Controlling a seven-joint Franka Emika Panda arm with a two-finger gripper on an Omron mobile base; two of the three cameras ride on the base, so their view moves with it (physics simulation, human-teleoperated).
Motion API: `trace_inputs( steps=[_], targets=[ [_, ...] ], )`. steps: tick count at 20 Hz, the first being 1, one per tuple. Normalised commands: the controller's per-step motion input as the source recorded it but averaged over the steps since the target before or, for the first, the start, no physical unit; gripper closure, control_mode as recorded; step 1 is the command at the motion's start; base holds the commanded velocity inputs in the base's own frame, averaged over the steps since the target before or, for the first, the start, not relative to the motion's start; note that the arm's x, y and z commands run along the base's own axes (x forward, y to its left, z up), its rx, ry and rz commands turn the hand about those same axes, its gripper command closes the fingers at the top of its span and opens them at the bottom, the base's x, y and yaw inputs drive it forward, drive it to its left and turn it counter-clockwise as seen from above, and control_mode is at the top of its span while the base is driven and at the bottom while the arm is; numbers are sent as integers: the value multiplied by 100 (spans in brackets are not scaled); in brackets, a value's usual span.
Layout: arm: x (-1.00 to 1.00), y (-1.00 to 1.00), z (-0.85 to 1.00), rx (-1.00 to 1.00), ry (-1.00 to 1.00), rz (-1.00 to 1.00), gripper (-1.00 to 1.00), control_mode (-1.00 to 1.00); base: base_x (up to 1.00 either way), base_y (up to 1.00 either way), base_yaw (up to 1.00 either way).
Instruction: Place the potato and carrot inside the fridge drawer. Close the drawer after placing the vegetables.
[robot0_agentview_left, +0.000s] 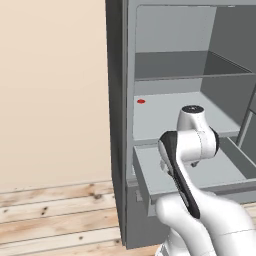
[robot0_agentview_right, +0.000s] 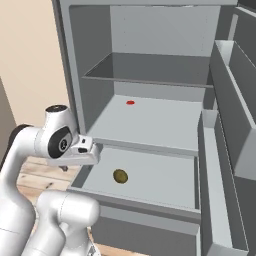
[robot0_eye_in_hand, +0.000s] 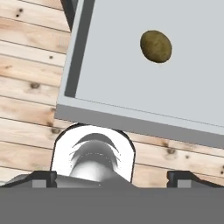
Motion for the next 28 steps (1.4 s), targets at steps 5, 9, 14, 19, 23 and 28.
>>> trace_inputs(
  steps=[5,9,14,19,23,28],
  targets=[
    [0,0,0,0,-2,0,-100,-100,0,0,0],
    [-43,0,0,0,-2,-10,-100,-100,0,0,0],
    [-46,6,0,0,-3,-4,-100,100,-40,4,0],
    [0,0,0,0,0,0,-100,100,-100,8,0],
    [0,0,0,0,0,0,-100,100,-100,0,-1],
    [0,0,0,0,0,0,-100,100,-100,-41,-14]
  ],
)
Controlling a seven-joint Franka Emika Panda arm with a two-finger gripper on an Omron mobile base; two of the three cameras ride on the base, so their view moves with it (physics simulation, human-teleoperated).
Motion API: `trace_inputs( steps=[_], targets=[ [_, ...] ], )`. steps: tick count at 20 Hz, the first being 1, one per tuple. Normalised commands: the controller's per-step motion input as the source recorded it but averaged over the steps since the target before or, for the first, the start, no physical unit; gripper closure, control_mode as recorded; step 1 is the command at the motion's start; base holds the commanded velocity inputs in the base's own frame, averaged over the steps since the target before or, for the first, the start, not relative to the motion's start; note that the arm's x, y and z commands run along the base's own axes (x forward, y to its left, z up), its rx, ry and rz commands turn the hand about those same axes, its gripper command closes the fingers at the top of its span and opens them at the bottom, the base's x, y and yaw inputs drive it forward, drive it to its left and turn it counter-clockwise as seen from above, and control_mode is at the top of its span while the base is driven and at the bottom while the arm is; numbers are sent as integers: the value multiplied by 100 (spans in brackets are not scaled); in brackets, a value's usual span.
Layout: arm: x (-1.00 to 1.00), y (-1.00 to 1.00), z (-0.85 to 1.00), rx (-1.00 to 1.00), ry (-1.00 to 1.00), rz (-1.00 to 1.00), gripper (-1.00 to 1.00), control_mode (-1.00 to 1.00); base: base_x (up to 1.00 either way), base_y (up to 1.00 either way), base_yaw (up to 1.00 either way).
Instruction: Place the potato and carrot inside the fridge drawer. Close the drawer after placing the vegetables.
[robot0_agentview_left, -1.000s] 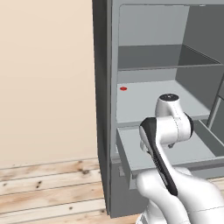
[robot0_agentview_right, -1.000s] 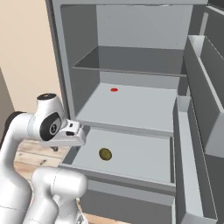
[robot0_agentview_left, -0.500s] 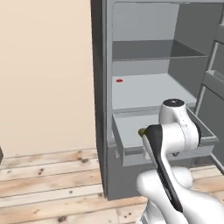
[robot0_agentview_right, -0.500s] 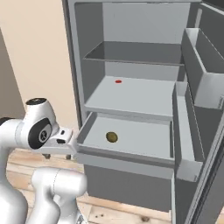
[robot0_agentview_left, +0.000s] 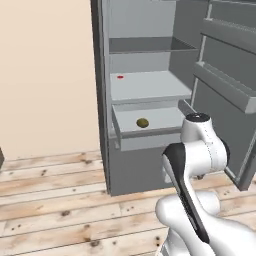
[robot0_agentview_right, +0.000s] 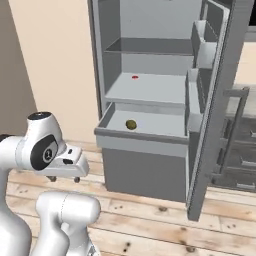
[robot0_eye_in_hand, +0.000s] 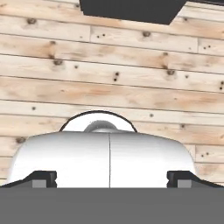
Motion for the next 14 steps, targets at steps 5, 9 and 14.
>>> trace_inputs(
  steps=[5,9,14],
  targets=[
    [0,0,0,0,0,0,-100,100,-51,-100,-25],
    [0,0,0,0,0,0,-100,100,5,-100,-21],
    [0,0,0,0,0,0,-100,100,19,-100,-11]
  ],
)
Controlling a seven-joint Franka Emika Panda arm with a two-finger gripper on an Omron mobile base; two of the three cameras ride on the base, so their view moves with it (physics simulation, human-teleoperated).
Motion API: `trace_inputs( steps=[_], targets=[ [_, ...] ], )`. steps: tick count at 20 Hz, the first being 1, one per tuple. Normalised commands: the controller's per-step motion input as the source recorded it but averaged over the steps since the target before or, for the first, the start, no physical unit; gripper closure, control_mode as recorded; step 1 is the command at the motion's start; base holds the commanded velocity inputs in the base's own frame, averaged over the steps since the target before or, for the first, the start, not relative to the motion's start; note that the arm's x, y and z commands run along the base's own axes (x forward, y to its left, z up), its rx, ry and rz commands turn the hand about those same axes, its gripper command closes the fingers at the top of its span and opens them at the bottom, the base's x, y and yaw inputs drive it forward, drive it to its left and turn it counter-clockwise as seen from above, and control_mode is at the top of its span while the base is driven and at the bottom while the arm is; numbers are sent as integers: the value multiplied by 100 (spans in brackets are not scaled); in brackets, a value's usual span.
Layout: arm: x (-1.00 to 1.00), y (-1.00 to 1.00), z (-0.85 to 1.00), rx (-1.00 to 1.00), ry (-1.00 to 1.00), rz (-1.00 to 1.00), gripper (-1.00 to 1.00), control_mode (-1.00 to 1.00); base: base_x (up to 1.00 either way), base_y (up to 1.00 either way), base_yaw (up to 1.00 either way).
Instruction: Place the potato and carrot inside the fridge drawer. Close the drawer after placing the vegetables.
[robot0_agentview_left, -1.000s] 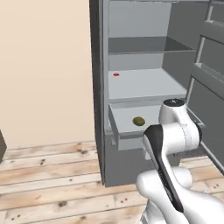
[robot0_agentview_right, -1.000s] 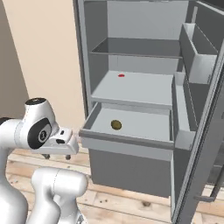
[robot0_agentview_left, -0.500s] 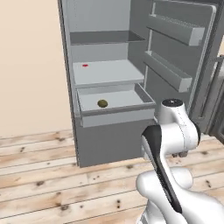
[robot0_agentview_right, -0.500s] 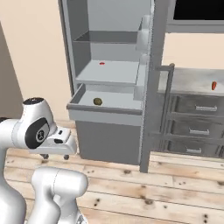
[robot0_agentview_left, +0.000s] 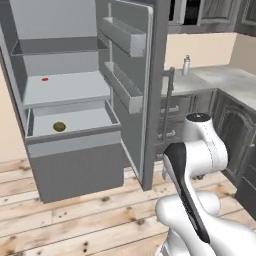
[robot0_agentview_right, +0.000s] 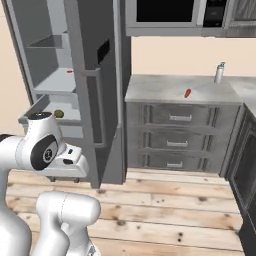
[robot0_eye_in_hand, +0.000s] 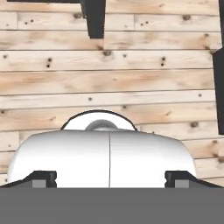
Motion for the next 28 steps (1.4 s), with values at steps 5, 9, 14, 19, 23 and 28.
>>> trace_inputs(
  steps=[5,9,14,19,23,28],
  targets=[
    [0,0,0,0,0,0,-100,100,75,-99,0],
    [0,0,0,0,0,0,-100,100,100,-55,0],
    [0,0,0,0,0,0,-100,100,100,-28,0],
    [0,0,0,0,0,0,-100,100,100,-27,0],
    [0,0,0,0,0,0,-100,100,98,-80,0],
    [0,0,0,0,0,0,-100,100,97,-22,0]
  ],
)
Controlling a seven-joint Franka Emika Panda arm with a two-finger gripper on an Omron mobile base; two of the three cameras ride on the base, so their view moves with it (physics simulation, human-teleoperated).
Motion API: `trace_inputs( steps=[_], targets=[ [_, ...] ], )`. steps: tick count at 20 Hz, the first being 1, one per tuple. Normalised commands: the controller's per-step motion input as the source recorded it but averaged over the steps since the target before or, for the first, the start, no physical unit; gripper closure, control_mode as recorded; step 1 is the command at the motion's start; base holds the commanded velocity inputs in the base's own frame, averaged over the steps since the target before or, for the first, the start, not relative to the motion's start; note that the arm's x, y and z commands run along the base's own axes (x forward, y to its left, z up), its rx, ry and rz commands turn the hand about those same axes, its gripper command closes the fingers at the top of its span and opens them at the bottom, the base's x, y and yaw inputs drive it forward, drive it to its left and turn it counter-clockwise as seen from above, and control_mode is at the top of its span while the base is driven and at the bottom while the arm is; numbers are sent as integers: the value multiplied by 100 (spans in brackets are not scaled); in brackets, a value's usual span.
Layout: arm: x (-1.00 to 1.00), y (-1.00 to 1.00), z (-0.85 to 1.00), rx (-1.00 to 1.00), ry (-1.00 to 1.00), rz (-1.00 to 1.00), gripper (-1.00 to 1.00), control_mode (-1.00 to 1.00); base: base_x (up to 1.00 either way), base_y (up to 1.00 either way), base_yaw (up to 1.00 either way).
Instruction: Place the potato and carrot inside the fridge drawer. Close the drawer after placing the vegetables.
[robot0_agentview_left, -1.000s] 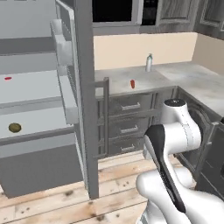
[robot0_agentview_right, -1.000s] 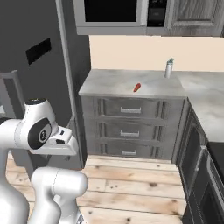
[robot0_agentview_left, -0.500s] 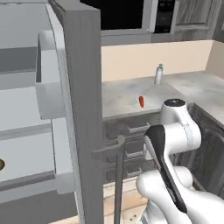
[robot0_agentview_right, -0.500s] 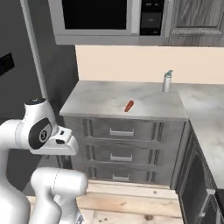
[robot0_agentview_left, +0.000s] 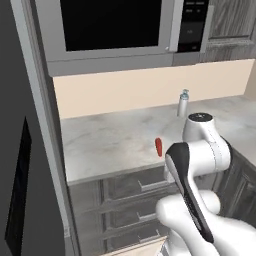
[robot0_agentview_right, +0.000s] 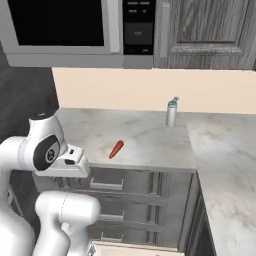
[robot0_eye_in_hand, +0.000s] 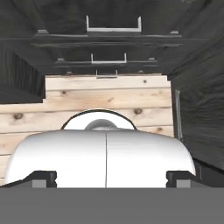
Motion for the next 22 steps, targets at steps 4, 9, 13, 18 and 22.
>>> trace_inputs(
  steps=[4,9,13,18,22],
  targets=[
    [9,-1,-1,0,0,0,-100,-100,26,-4,0],
    [96,-34,-8,10,3,-1,-100,-100,0,0,0],
    [100,-60,-16,18,6,0,-100,-100,0,0,0],
    [97,-28,-26,10,10,-2,-100,-100,0,0,0],
    [93,0,-17,1,13,-10,-100,-100,0,0,0]
  ],
)
